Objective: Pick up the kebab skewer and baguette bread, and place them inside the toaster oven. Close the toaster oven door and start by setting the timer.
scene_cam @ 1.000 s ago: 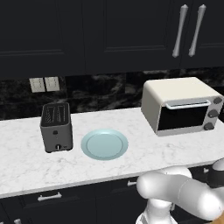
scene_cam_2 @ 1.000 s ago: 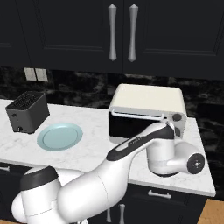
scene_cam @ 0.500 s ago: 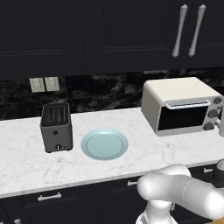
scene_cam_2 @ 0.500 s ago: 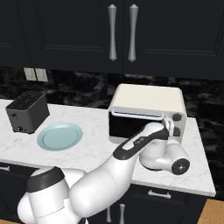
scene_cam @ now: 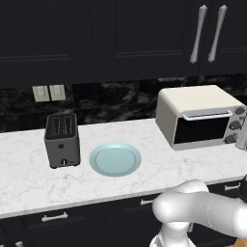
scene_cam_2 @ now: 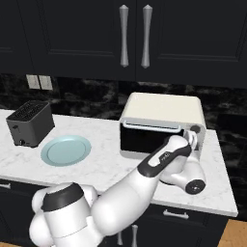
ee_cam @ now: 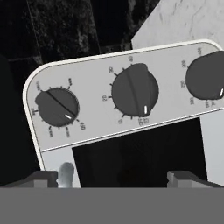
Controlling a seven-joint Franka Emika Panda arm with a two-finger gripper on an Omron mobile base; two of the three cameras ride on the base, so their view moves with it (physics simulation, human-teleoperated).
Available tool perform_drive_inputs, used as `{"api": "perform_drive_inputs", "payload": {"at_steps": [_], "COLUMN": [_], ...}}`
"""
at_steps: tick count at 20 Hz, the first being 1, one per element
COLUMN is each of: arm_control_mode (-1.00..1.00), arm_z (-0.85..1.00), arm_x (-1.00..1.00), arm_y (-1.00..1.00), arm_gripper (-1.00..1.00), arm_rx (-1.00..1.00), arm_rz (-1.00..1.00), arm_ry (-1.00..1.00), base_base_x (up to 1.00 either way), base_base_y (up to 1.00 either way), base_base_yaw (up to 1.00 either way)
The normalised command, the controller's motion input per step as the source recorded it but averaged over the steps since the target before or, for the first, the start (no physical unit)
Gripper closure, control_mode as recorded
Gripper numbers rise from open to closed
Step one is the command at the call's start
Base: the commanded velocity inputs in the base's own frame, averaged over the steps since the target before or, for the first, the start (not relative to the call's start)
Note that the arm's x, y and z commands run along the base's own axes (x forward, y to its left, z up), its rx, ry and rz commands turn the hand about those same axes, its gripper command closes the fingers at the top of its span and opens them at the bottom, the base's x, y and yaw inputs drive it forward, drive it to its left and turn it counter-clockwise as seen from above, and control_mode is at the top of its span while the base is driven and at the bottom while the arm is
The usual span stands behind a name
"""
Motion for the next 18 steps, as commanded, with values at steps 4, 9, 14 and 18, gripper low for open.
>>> {"api": "perform_drive_inputs", "payload": {"at_steps": [4, 9, 14, 18], "arm_control_mode": [-1.00, -1.00, -1.00, -1.00], "arm_z": [-0.22, -0.22, -0.01, -0.04], "arm_x": [0.01, 0.07, 0.12, 0.17], "arm_y": [-0.21, -0.07, 0.00, -0.03], "arm_gripper": [-1.00, -1.00, -1.00, -1.00], "arm_rx": [0.03, 0.00, 0.00, 0.00], "arm_rz": [-0.04, -0.01, 0.00, 0.00], "arm_ry": [-0.07, -0.06, -0.09, -0.05], "base_base_x": [0.00, 0.00, 0.00, 0.00], "base_base_y": [0.00, 0.00, 0.00, 0.00], "base_base_yaw": [0.00, 0.00, 0.00, 0.00]}}
